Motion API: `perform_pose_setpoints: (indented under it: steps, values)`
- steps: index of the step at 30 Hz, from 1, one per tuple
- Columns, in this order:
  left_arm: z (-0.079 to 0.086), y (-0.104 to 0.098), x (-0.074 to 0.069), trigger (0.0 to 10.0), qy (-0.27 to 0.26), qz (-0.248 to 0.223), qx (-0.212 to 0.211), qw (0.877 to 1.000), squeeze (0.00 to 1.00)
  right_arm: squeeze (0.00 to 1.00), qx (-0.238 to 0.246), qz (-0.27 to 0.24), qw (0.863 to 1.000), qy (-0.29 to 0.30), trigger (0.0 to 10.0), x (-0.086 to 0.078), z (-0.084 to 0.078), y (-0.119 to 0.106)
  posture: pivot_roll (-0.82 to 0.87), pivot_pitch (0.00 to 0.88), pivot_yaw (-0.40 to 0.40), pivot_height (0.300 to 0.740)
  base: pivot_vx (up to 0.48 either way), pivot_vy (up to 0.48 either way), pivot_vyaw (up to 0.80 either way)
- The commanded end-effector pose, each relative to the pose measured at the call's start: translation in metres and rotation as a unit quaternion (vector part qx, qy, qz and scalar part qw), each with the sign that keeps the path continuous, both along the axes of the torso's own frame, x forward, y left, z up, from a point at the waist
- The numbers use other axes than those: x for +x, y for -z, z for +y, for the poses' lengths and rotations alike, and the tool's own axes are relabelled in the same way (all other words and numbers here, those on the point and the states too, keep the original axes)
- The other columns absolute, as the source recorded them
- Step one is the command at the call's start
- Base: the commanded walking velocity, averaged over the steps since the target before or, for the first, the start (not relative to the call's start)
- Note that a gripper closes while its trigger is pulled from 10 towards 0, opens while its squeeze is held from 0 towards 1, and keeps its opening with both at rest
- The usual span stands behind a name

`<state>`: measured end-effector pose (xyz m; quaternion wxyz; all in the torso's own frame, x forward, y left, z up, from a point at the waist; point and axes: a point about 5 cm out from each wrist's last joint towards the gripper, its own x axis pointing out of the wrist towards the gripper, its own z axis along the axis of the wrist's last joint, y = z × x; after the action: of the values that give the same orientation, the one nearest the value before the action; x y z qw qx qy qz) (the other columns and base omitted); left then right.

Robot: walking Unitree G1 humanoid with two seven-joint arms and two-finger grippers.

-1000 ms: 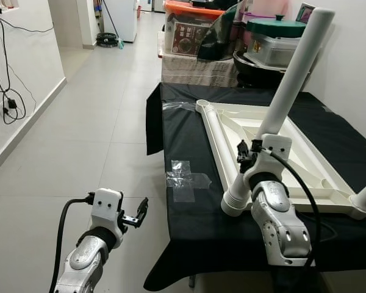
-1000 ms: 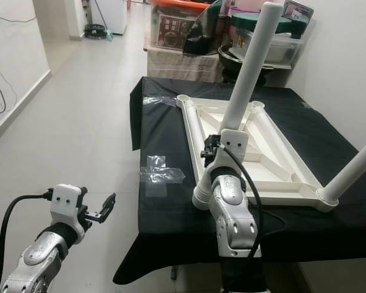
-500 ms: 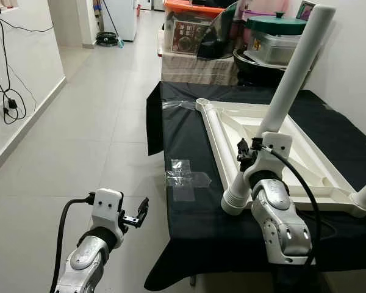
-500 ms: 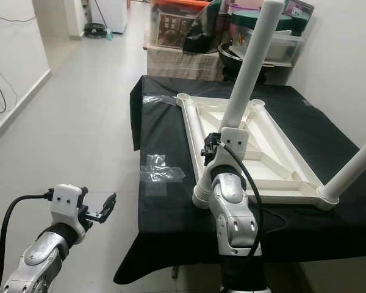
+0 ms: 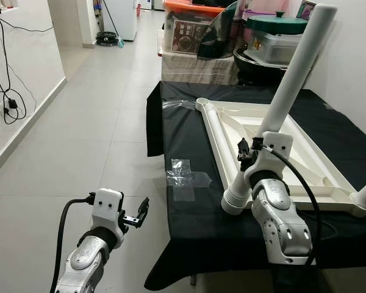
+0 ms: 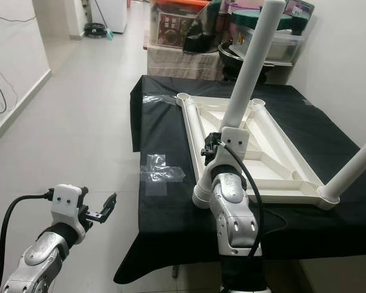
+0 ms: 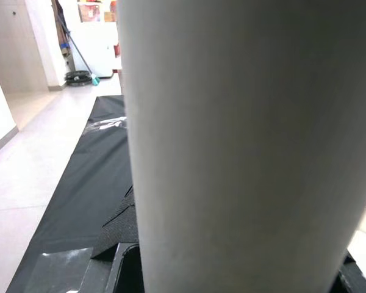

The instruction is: Building children table

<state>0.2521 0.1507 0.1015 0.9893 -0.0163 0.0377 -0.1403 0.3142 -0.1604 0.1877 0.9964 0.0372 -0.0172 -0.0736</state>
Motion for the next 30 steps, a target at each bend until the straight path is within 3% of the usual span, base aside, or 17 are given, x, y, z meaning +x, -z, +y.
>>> perform_pose_setpoints:
  steps: [1,30]
  values:
    - [-0.0029,0.0023,-0.0005,10.0,0.006,0.002,-0.002,1.000,0.00,0.23,0.010,0.028,0.999,0.027,10.0,-0.0005,-0.0094,0.0122,0.09,0.000,-0.094,0.740,0.000,0.000,0.00]
    - [-0.0037,0.0027,0.0001,10.0,0.009,0.001,-0.001,1.000,0.00,0.23,0.012,0.019,0.999,0.025,10.0,-0.0013,-0.0081,0.0099,0.09,0.000,-0.094,0.740,0.000,0.000,0.00]
